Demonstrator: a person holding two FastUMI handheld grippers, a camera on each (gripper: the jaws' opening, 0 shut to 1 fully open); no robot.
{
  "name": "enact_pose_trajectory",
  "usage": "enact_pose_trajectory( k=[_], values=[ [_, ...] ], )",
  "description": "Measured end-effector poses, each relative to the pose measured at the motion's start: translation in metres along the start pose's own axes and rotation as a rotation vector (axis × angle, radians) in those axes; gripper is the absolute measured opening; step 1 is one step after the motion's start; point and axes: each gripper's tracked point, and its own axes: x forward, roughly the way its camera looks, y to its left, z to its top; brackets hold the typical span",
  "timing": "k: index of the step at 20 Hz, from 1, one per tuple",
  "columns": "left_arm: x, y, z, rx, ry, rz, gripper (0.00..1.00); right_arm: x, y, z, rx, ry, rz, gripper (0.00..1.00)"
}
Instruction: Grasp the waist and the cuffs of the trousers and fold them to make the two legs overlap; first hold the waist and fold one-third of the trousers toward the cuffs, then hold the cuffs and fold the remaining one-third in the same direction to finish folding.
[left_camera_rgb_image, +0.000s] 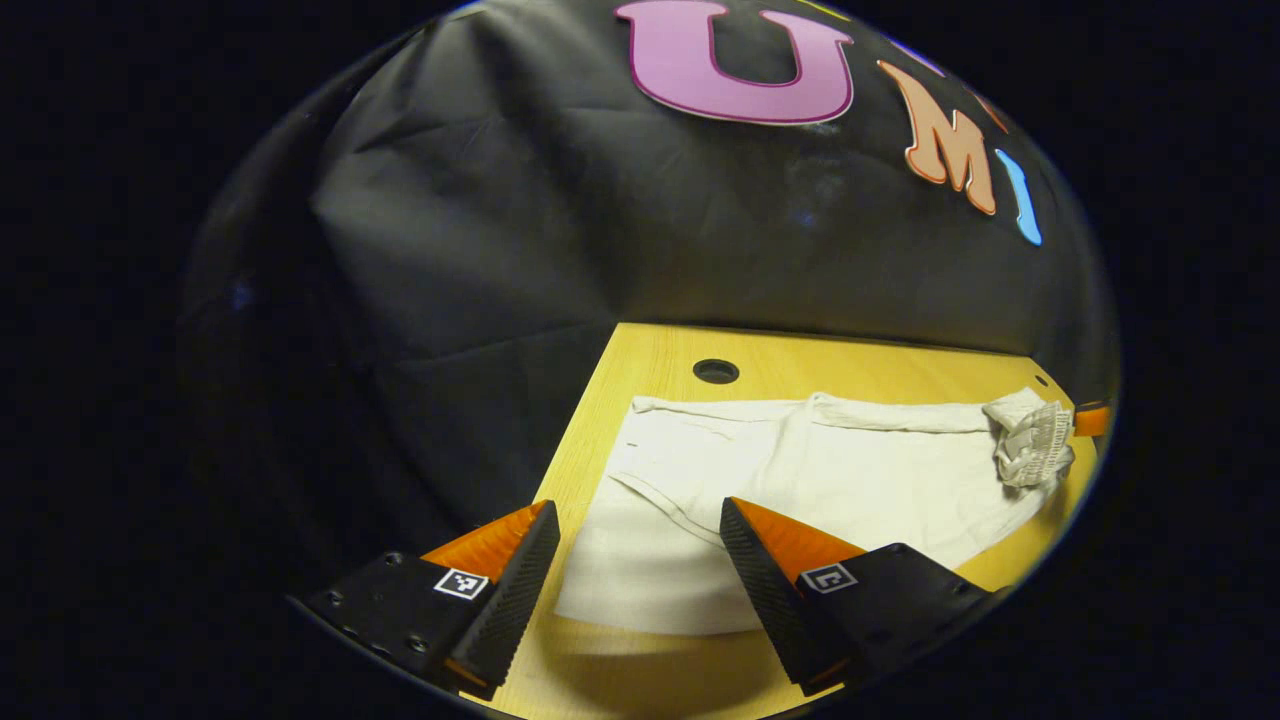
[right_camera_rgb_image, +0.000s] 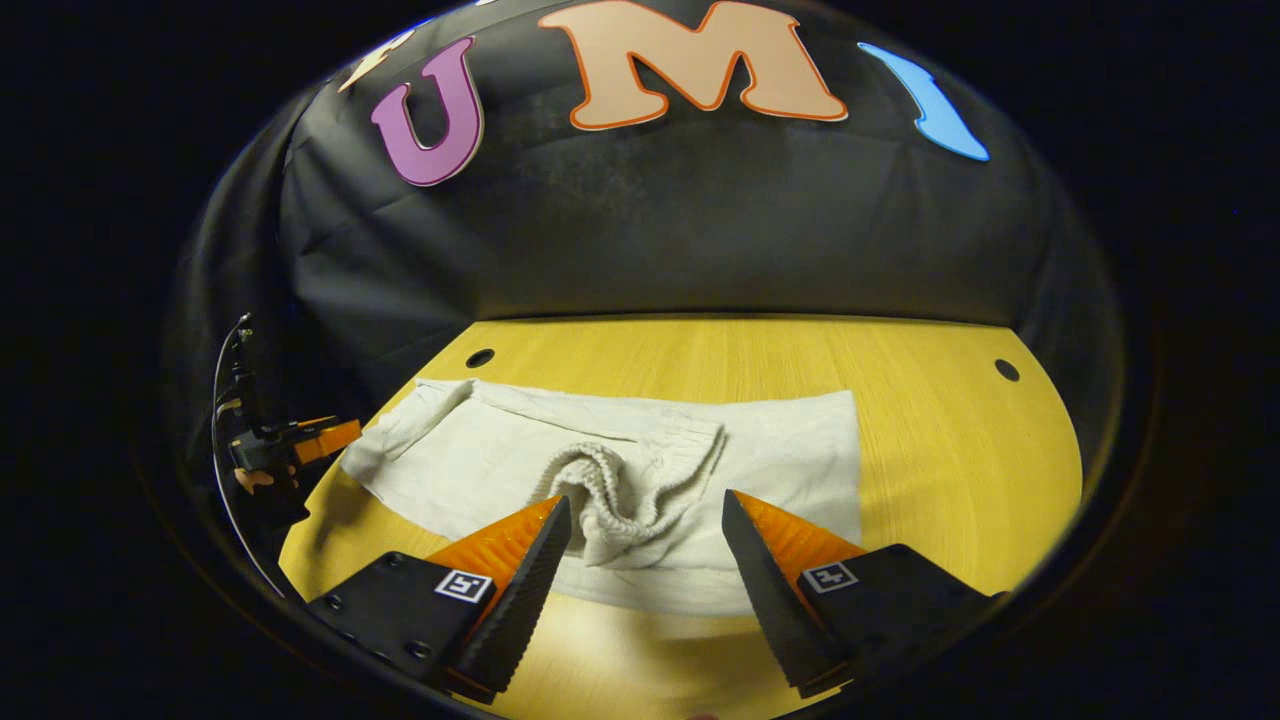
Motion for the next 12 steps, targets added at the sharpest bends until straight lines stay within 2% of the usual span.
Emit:
enact_pose_trajectory(
  k=[4,5,6,7,9,10,11,12],
  values=[
    [0.019,0.000,-0.019,0.010,0.059,-0.012,0.98,-0.014,-0.014,-0.014,0.002,0.023,-0.032,0.92],
    [0.023,-0.004,-0.025,0.014,0.083,-0.021,0.98,-0.016,-0.016,-0.016,0.002,0.024,-0.038,0.97],
    [0.026,-0.007,-0.031,0.016,0.109,-0.028,0.98,-0.018,-0.018,-0.017,0.001,0.025,-0.043,0.92],
    [0.027,-0.007,-0.035,0.023,0.126,-0.024,0.98,-0.020,-0.020,-0.017,-0.002,0.026,-0.049,0.97],
    [0.029,-0.009,-0.028,0.016,0.098,-0.032,0.99,-0.022,-0.025,-0.018,-0.011,0.027,-0.062,0.97],
    [0.025,-0.008,-0.032,0.020,0.118,-0.029,0.95,-0.023,-0.026,-0.018,-0.011,0.028,-0.063,0.92],
    [0.029,-0.008,-0.031,0.016,0.108,-0.030,0.97,-0.024,-0.026,-0.018,-0.012,0.028,-0.063,0.97],
    [0.029,-0.008,-0.030,0.014,0.106,-0.031,0.96,-0.024,-0.028,-0.019,-0.013,0.031,-0.064,0.97]
  ],
)
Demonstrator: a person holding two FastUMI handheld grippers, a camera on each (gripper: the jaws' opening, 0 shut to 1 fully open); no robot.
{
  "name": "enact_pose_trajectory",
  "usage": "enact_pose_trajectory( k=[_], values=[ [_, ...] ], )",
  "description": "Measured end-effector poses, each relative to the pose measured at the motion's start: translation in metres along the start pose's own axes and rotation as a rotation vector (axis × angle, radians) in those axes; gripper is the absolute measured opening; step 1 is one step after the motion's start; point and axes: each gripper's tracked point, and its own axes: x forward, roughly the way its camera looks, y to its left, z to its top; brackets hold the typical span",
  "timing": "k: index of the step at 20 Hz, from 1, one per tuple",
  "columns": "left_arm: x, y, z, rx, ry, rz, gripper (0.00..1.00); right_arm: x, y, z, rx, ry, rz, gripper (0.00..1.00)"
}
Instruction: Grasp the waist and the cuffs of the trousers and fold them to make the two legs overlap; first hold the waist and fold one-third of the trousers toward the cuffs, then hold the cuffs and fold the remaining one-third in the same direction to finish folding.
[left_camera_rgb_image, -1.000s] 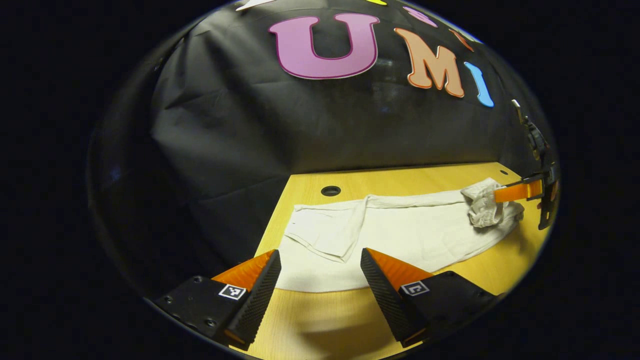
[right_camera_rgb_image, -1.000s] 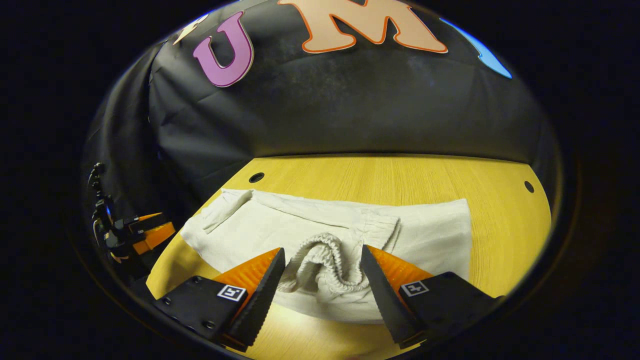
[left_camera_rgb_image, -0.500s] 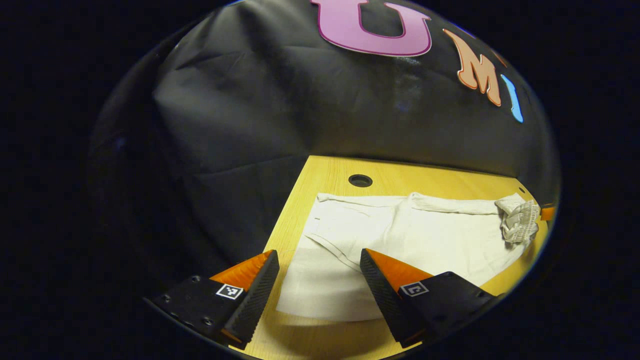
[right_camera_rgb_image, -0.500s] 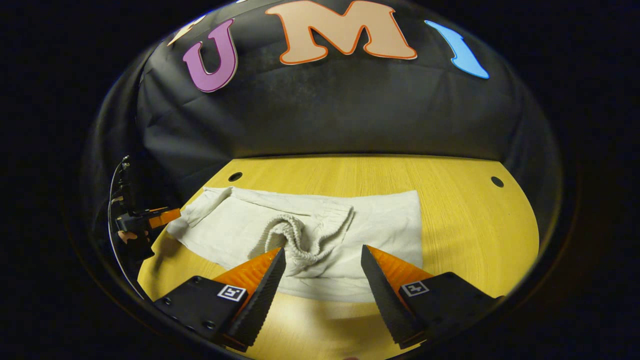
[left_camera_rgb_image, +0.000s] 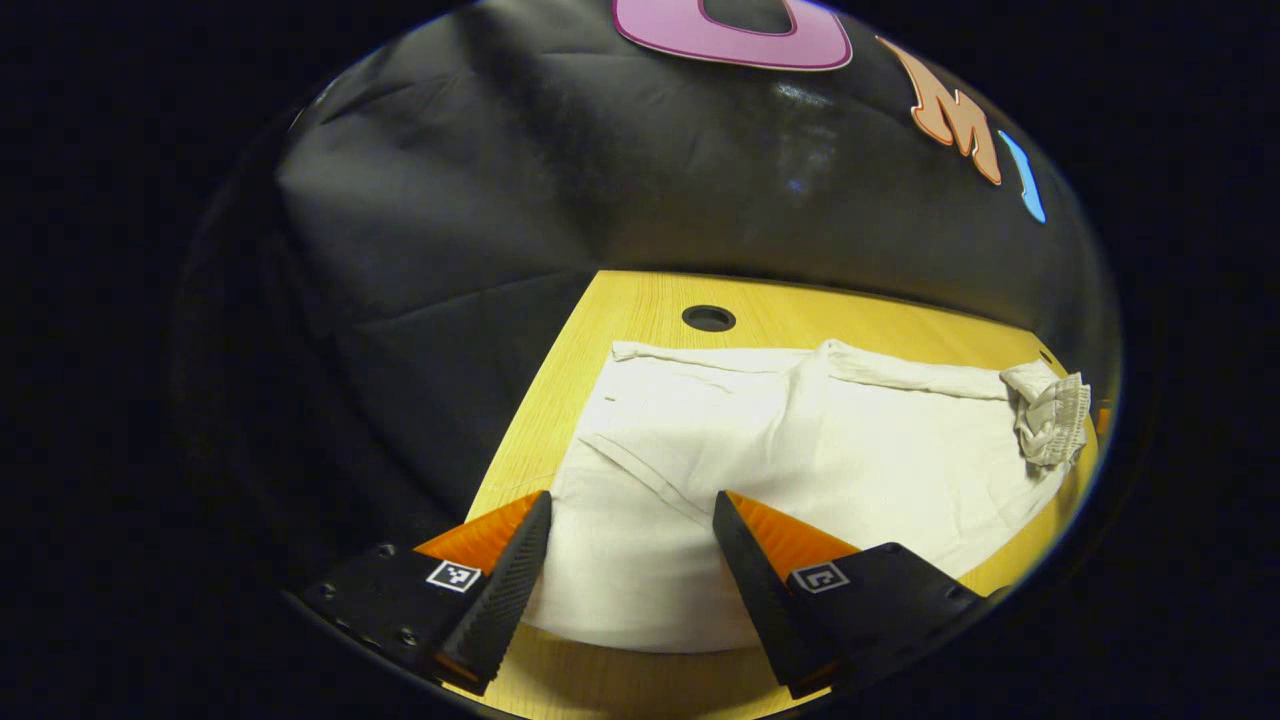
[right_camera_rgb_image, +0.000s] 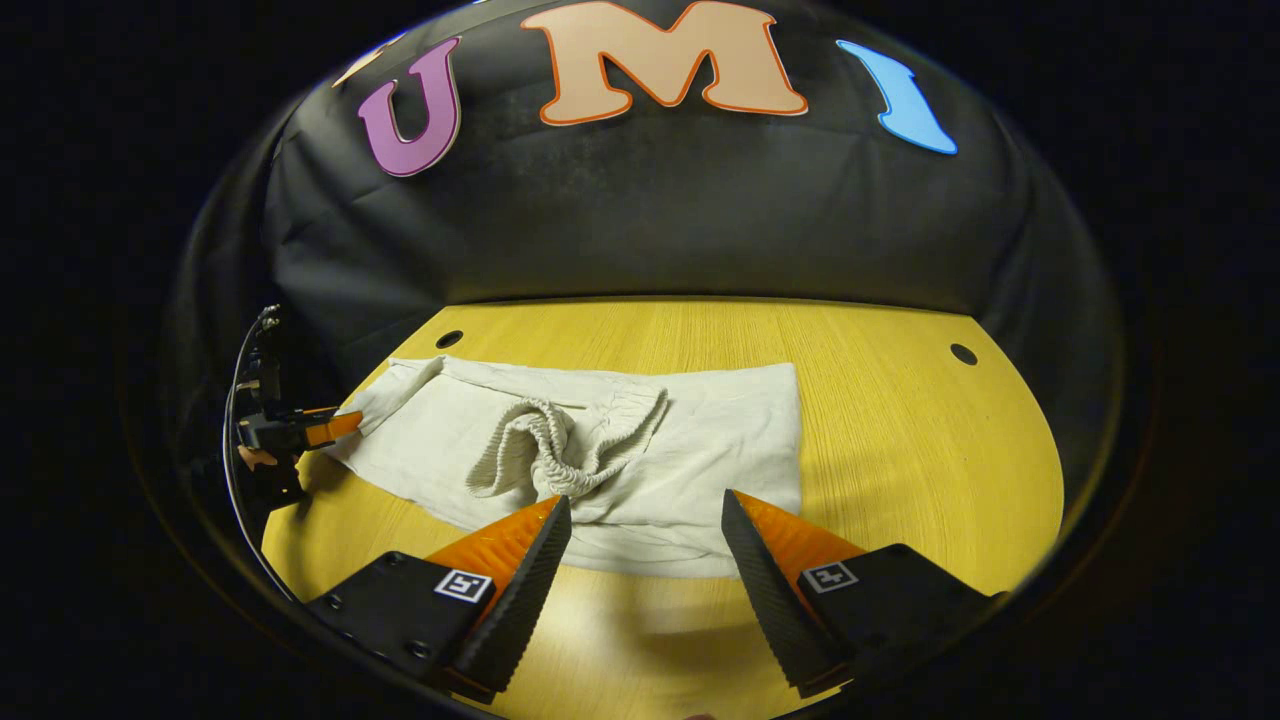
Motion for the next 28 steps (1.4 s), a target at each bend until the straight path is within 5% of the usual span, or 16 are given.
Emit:
enact_pose_trajectory(
  k=[3,5,8,10,18,28],
  values=[
    [0.000,-0.009,0.000,-0.005,0.013,0.000,0.92,-0.002,-0.002,-0.002,-0.007,0.007,0.003,0.92],
    [0.000,-0.022,-0.001,0.001,0.030,-0.027,0.66,-0.002,-0.004,-0.004,-0.011,0.010,0.006,0.92],
    [-0.001,-0.035,0.001,-0.041,0.019,-0.063,0.09,-0.007,-0.009,-0.005,-0.006,0.007,0.015,0.92],
    [0.001,-0.035,0.003,-0.049,0.029,-0.058,0.00,-0.010,-0.016,-0.005,-0.015,0.005,0.012,0.92],
    [-0.033,-0.082,0.064,-0.065,-0.087,-0.120,0.00,-0.023,-0.047,0.002,-0.010,-0.030,0.017,0.97],
    [-0.067,-0.191,0.128,-0.039,-0.172,-0.227,0.00,-0.044,-0.090,0.000,0.022,-0.064,0.039,0.92]
  ],
)
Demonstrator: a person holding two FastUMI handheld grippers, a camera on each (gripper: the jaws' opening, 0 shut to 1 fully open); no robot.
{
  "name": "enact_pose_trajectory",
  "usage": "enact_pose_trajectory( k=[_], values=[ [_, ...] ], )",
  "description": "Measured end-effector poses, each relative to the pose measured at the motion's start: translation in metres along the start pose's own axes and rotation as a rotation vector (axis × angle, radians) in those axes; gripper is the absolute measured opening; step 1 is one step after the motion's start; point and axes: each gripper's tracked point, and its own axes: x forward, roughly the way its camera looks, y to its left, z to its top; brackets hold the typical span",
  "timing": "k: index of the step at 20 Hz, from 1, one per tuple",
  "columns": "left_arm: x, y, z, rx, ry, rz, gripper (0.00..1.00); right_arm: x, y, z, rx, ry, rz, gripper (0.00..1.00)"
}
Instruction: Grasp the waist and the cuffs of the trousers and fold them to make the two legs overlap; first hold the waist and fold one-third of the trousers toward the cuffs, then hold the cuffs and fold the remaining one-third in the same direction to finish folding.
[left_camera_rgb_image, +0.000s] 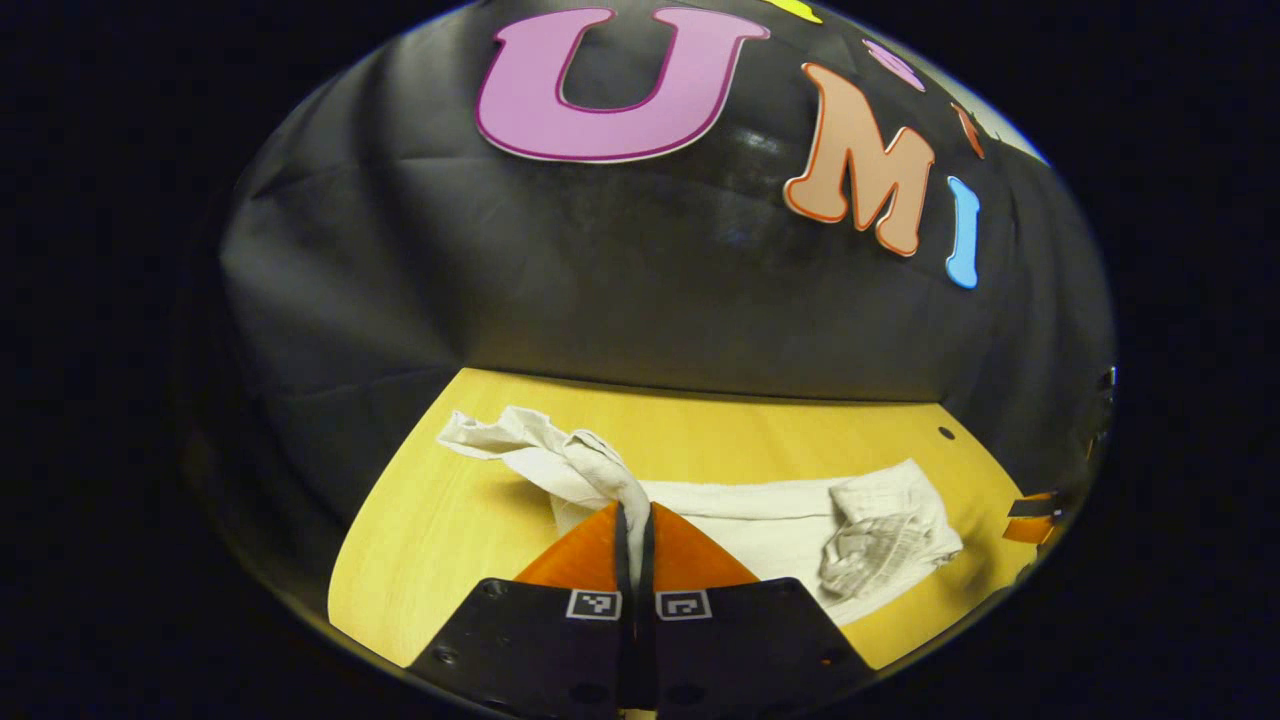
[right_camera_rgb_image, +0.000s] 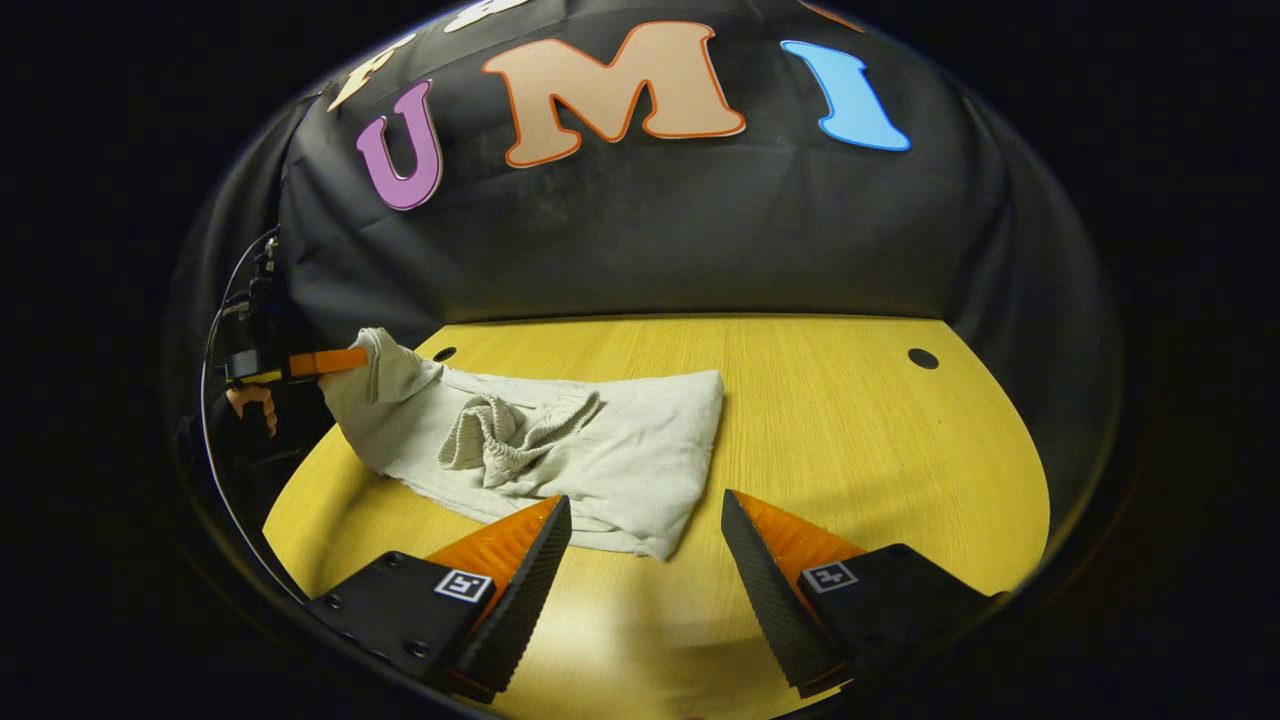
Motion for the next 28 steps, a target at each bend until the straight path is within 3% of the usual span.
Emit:
enact_pose_trajectory(
  k=[5,7,11,14,15,16,22,28],
  values=[
    [0.002,-0.072,0.026,0.034,-0.022,-0.074,0.00,-0.016,-0.034,-0.005,0.045,-0.017,-0.024,0.92],
    [0.003,-0.105,0.034,0.043,-0.031,-0.113,0.00,-0.023,-0.045,-0.007,0.062,-0.022,-0.027,0.97],
    [0.006,-0.167,0.045,0.077,-0.045,-0.181,0.00,-0.035,-0.067,-0.012,0.067,-0.028,-0.040,0.92],
    [0.009,-0.212,0.048,0.098,-0.047,-0.233,0.00,-0.044,-0.082,-0.015,0.082,-0.035,-0.049,0.96],
    [0.010,-0.225,0.044,0.106,-0.043,-0.249,0.00,-0.047,-0.087,-0.015,0.088,-0.037,-0.051,0.92],
    [0.012,-0.237,0.041,0.111,-0.034,-0.261,0.00,-0.051,-0.091,-0.016,0.091,-0.038,-0.053,0.97],
    [0.028,-0.303,-0.001,0.167,0.018,-0.316,0.00,-0.062,-0.108,-0.025,0.102,-0.030,-0.061,0.96],
    [0.040,-0.332,-0.075,0.259,0.113,-0.302,0.01,-0.071,-0.120,-0.038,0.107,-0.021,-0.055,0.97]
  ],
)
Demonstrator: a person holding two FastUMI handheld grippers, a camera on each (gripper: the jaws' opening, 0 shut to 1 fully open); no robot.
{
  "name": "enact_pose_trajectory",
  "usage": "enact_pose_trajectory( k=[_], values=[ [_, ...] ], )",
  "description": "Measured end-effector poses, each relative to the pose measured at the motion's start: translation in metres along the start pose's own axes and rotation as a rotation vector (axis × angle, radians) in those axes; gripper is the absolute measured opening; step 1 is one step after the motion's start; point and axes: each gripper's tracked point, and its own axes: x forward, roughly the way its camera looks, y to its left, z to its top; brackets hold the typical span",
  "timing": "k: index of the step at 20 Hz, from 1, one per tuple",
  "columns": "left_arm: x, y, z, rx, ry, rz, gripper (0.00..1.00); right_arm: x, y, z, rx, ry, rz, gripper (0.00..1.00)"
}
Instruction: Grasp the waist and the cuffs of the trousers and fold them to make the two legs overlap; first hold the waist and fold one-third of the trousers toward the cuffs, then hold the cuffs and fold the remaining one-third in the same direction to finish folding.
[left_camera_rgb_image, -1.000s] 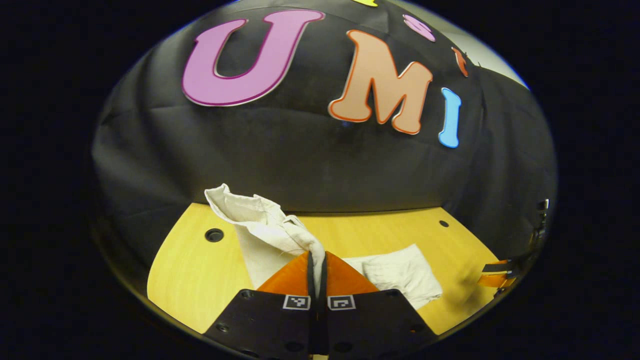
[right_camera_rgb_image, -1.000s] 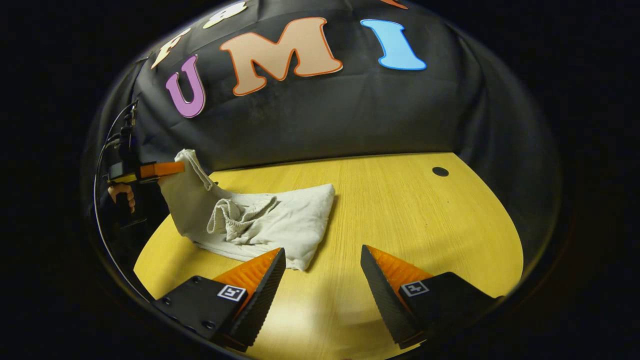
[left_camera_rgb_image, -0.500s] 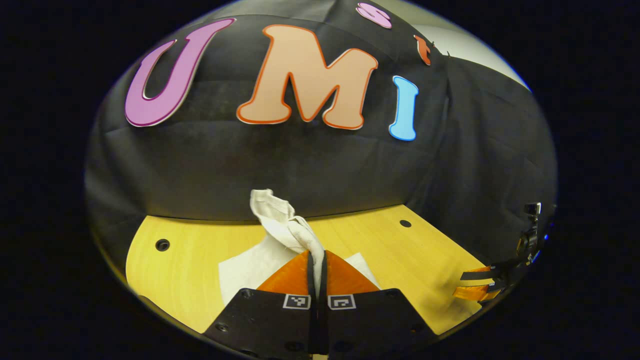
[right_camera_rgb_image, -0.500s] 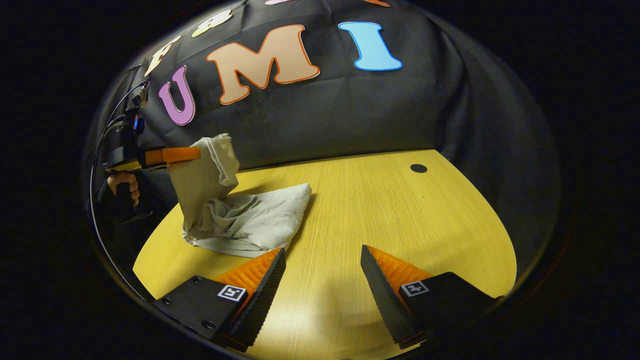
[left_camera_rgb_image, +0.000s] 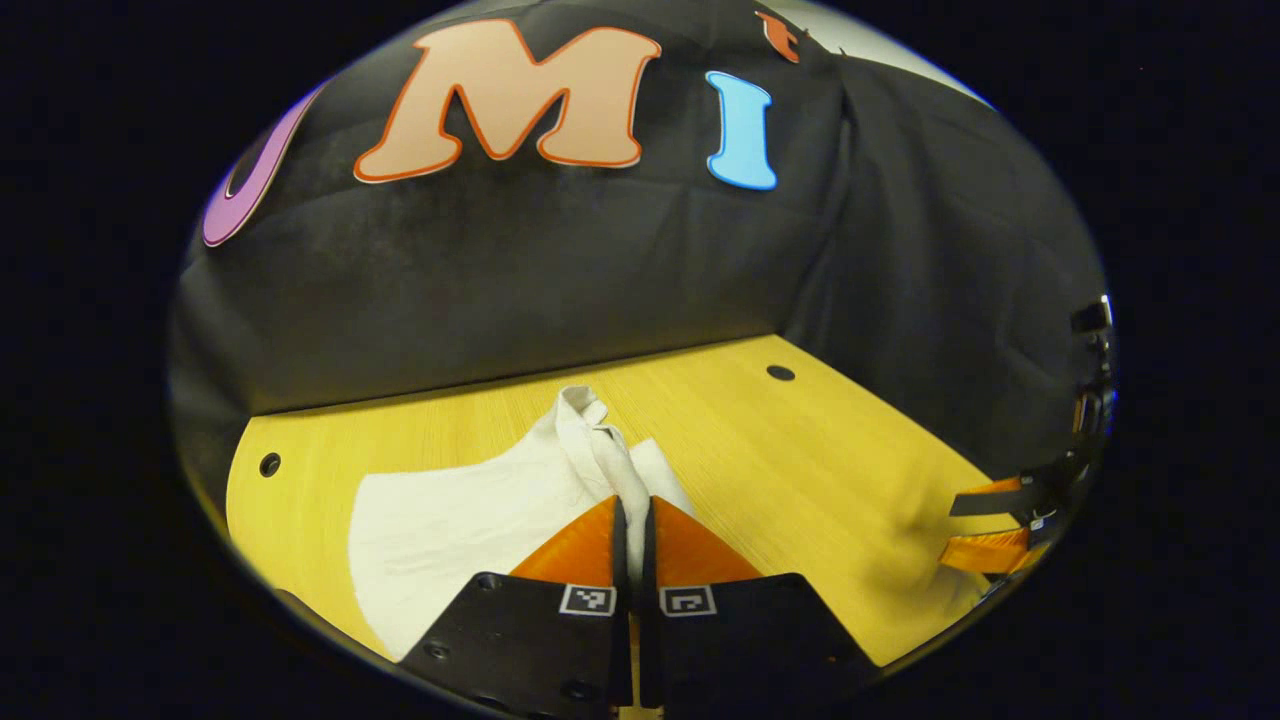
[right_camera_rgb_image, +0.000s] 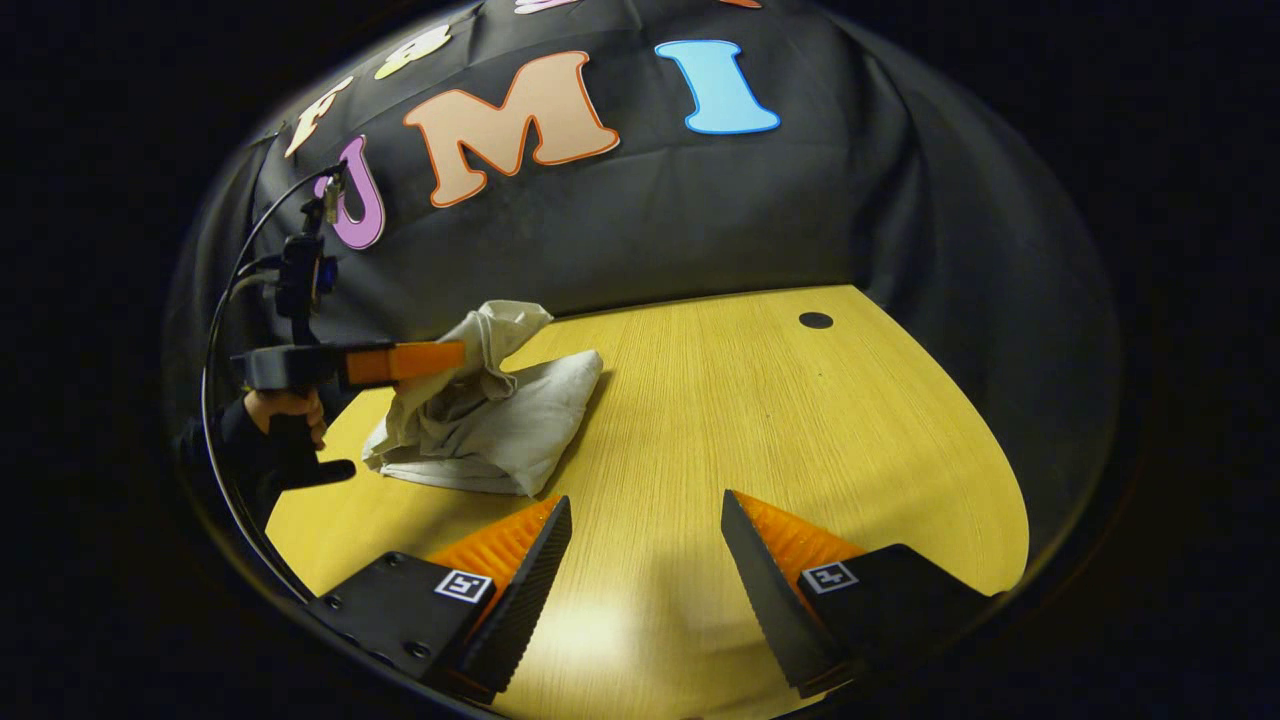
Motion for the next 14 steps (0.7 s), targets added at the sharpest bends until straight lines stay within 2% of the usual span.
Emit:
enact_pose_trajectory(
  k=[1,2,3,5,6,8,11,12,13,14],
  values=[
    [0.003,-0.006,-0.008,0.008,0.003,-0.008,0.04,-0.001,0.001,0.002,0.002,-0.002,0.008,0.96],
    [0.003,-0.011,-0.017,0.013,0.006,-0.007,0.08,-0.001,0.003,0.002,0.002,-0.007,0.015,0.92],
    [0.002,-0.015,-0.023,0.005,0.012,-0.018,0.19,0.000,0.005,0.005,-0.002,-0.011,0.022,0.92],
    [-0.009,-0.018,-0.019,-0.023,-0.012,0.001,0.71,0.000,0.013,0.011,-0.013,-0.028,0.038,0.92],
    [-0.016,-0.016,-0.017,-0.036,-0.046,0.017,0.96,-0.001,0.018,0.016,-0.019,-0.041,0.046,0.97],
    [-0.038,-0.007,-0.002,-0.050,-0.122,0.060,0.95,-0.004,0.031,0.030,-0.035,-0.087,0.061,0.97],
    [-0.086,0.028,0.020,-0.019,-0.227,0.187,0.94,-0.008,0.054,0.057,-0.039,-0.173,0.060,0.96],
    [-0.103,0.040,0.027,-0.004,-0.257,0.230,0.95,-0.009,0.063,0.065,-0.035,-0.204,0.057,0.92],
    [-0.123,0.054,0.031,0.006,-0.282,0.273,0.94,-0.011,0.072,0.074,-0.029,-0.236,0.056,0.97],
    [-0.144,0.067,0.036,0.011,-0.306,0.318,0.94,-0.013,0.079,0.079,-0.022,-0.261,0.050,0.96]
  ],
)
